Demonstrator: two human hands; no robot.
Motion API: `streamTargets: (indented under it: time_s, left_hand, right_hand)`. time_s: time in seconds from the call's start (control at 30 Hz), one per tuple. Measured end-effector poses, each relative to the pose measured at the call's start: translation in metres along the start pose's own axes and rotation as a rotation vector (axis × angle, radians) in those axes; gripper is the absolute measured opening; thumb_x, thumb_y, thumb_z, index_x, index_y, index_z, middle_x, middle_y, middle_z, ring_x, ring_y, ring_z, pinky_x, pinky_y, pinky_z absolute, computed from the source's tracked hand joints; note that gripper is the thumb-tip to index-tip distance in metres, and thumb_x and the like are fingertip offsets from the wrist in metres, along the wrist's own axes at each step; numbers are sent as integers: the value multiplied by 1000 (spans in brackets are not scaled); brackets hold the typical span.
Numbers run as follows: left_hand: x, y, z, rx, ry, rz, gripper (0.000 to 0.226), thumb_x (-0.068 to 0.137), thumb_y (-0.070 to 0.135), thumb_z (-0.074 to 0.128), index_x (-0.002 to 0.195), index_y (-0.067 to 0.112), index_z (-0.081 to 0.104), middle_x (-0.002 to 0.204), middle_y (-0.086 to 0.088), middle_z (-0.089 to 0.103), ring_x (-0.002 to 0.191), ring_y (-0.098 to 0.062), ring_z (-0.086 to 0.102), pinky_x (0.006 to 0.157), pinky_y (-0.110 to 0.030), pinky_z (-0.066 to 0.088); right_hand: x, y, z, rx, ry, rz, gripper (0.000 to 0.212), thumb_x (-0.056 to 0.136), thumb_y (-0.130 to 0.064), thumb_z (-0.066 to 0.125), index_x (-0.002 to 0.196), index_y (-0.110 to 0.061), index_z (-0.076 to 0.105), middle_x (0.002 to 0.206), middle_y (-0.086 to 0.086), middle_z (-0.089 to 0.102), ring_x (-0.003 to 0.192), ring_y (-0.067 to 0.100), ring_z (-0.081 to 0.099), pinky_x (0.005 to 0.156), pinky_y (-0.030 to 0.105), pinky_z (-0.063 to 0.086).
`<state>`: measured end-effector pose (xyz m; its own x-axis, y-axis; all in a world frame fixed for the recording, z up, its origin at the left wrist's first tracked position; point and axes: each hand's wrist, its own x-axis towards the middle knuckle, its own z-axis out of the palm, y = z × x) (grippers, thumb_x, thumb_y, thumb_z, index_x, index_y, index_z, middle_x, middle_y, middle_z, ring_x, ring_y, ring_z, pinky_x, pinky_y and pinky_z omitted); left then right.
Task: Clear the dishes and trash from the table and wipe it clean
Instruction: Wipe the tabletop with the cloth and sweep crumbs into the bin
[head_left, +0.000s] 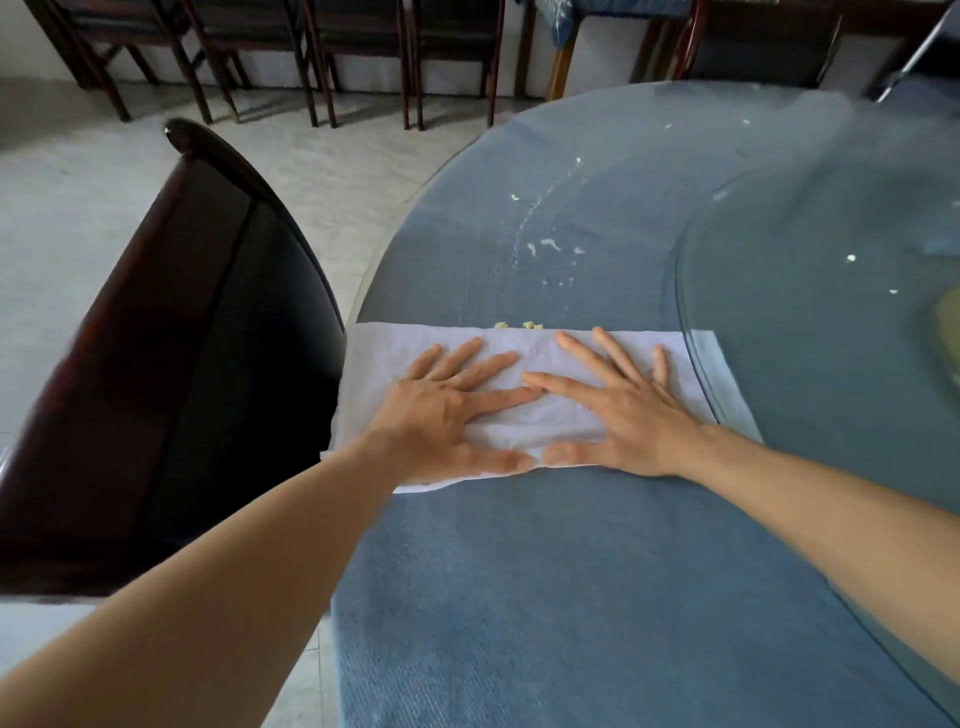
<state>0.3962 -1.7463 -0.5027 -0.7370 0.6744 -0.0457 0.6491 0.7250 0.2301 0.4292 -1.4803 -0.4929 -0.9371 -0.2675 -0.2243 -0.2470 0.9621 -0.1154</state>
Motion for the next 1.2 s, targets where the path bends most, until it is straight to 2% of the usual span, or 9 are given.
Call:
streamTargets:
  time_s: [0.23, 0.6, 0.77, 1.03, 1.2]
  left_hand:
    - [27, -27, -9, -2, -29, 58, 83, 74, 99, 22, 150, 67, 13, 168, 26, -4, 155, -6, -17, 126, -46, -4]
    - [100, -92, -32, -10, -88, 187, 81, 73, 98, 22, 148, 70, 10, 167, 28, -6, 154, -3, -19, 126, -45, -7]
    - [149, -125, -39, -30, -96, 242, 82, 72, 98, 23, 147, 71, 10, 167, 29, -5, 154, -3, -18, 126, -44, -9]
    - [197, -153, -48, -32, -158, 348, 81, 75, 95, 30, 149, 69, 9, 166, 30, -7, 154, -4, -19, 125, -42, -15]
    - [230, -171, -55, -15, -157, 412, 83, 72, 96, 27, 148, 70, 8, 167, 29, -6, 154, -4, -19, 125, -43, -13]
  right_hand:
    - [24, 3, -9, -3, -13, 38, 83, 68, -107, 26, 141, -82, -5, 164, -30, -30, 154, 14, -33, 112, 81, -10]
    - [82, -1, -34, -5, -47, 217, 91, 57, -110, 9, 142, -81, -9, 166, -26, -28, 156, 17, -29, 113, 80, 1]
    - [120, 9, -44, -5, -28, 288, 90, 59, -109, 9, 143, -80, -8, 166, -28, -27, 157, 15, -26, 113, 81, 4]
    - [154, 18, -49, 15, -28, 392, 81, 58, -110, 6, 133, -86, -14, 164, -31, -29, 157, 14, -26, 114, 80, 3]
    - [176, 28, -47, 41, 30, 439, 82, 60, -110, 10, 135, -85, -12, 166, -30, -26, 157, 15, -25, 113, 82, 1]
